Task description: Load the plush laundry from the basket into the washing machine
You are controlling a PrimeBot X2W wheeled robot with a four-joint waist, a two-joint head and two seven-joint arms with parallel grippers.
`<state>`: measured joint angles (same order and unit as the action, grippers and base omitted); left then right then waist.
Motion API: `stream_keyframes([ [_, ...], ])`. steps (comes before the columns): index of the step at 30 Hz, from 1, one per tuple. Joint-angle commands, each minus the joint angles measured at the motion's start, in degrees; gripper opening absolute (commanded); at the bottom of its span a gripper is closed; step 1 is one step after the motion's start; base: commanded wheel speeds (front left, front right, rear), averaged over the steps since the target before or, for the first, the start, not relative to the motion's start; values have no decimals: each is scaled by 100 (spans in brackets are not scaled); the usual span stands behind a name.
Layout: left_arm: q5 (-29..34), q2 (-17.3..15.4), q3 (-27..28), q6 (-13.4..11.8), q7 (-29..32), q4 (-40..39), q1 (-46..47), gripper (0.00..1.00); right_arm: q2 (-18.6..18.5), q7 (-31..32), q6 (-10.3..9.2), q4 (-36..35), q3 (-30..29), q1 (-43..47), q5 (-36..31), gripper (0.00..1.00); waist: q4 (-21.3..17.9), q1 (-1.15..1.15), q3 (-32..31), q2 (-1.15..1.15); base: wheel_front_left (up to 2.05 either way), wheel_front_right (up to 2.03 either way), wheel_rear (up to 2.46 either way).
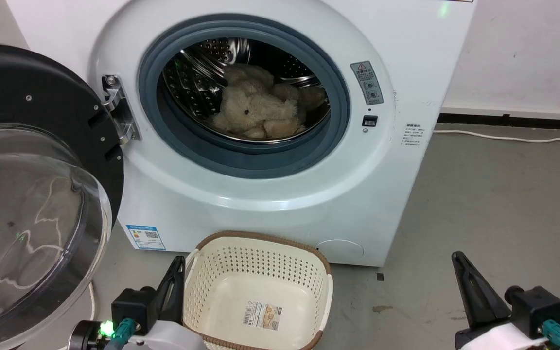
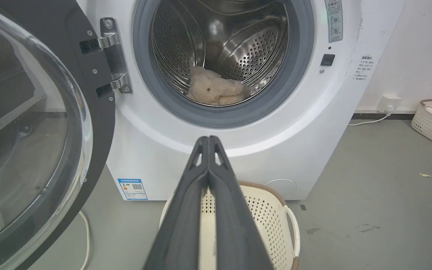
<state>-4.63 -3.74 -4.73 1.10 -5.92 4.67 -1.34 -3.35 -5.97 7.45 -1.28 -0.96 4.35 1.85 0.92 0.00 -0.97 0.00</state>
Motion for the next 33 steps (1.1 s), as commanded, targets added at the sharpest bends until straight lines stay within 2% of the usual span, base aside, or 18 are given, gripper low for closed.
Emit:
stream_keyframes([
  [1,59,25,40,-46,41,-61,75,0,28,44,2,21,16,-93,-53,0,-3,0,3,0,0,0,0],
  [33,334,67,335,-90,416,-338,115,0,41,421,3,94,71,-326,-143,0,-63,0,67,0,0,0,0],
])
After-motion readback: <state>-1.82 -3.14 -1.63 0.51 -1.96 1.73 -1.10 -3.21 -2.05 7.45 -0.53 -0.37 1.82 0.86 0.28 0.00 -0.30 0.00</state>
